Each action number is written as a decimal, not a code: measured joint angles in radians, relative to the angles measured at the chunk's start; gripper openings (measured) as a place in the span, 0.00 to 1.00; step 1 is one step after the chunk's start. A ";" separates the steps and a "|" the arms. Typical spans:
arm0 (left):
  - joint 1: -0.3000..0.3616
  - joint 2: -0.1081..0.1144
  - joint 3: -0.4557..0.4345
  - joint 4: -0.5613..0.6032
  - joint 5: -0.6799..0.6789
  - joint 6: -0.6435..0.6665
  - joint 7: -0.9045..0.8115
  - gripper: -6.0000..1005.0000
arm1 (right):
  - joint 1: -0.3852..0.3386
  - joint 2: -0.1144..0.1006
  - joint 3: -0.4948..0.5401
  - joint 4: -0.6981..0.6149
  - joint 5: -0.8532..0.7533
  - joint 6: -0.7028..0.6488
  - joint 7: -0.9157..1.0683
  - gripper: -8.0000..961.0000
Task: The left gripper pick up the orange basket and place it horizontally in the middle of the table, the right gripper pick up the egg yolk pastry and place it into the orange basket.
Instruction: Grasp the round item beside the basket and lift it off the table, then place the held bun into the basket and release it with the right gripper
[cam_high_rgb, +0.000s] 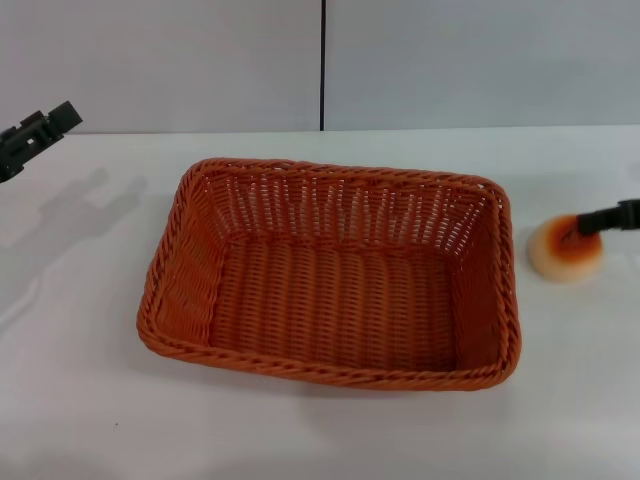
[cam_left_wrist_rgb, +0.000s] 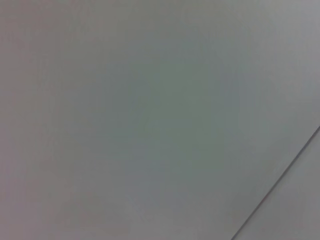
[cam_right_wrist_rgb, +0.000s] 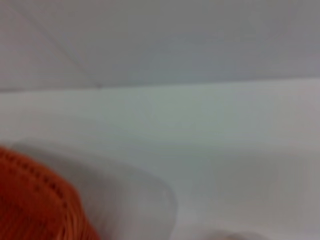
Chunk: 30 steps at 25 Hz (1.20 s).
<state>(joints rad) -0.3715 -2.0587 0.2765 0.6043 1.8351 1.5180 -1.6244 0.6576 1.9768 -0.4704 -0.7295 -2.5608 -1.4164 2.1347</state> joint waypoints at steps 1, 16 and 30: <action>0.000 0.000 0.000 -0.003 0.000 -0.001 0.001 0.77 | 0.000 0.000 0.000 0.000 0.000 0.000 0.000 0.07; -0.001 0.000 0.000 -0.010 -0.001 0.008 -0.001 0.77 | -0.054 0.024 -0.011 -0.414 0.252 -0.238 0.040 0.12; -0.023 -0.003 0.003 -0.044 -0.001 0.026 0.000 0.76 | 0.099 0.056 -0.348 -0.256 0.509 -0.312 0.037 0.17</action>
<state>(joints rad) -0.3947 -2.0622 0.2792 0.5603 1.8336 1.5436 -1.6241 0.7563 2.0323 -0.8182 -0.9859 -2.0521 -1.7286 2.1713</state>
